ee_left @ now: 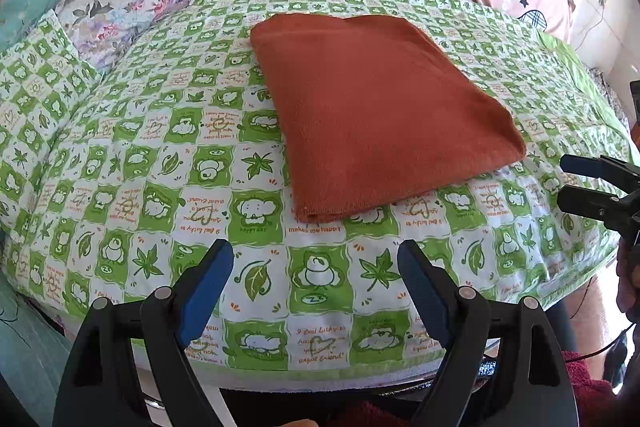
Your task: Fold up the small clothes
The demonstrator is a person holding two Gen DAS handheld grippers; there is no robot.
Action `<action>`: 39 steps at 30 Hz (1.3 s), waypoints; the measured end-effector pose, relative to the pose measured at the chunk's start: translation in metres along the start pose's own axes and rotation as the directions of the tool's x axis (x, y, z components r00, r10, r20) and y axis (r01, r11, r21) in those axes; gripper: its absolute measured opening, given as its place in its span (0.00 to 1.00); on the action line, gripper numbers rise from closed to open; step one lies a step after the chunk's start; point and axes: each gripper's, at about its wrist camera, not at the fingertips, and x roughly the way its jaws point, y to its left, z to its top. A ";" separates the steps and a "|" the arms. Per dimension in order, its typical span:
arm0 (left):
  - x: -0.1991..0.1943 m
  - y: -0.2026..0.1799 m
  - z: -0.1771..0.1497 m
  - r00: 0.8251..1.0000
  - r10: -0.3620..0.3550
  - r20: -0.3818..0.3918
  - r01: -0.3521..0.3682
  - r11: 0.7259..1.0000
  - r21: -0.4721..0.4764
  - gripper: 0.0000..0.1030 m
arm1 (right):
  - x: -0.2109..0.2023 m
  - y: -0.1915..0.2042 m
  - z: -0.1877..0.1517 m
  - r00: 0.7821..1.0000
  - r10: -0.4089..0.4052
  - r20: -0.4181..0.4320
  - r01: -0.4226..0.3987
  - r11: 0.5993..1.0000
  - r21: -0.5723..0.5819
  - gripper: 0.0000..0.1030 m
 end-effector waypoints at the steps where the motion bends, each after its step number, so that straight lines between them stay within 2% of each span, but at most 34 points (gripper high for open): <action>1: 0.002 0.001 0.001 1.000 0.000 -0.001 0.000 1.000 0.001 0.82 | 0.001 0.001 0.001 1.000 -0.002 -0.003 0.002 1.000 -0.003 0.97; 18: 0.001 -0.004 0.021 0.997 0.072 0.011 -0.073 0.996 0.055 0.82 | 0.003 0.004 0.016 1.000 -0.015 -0.014 0.014 0.999 -0.050 0.99; 39: 0.007 -0.011 0.035 0.997 0.075 0.004 -0.075 0.994 0.084 0.82 | 0.009 0.012 0.032 1.000 -0.014 -0.015 0.013 0.998 -0.069 0.99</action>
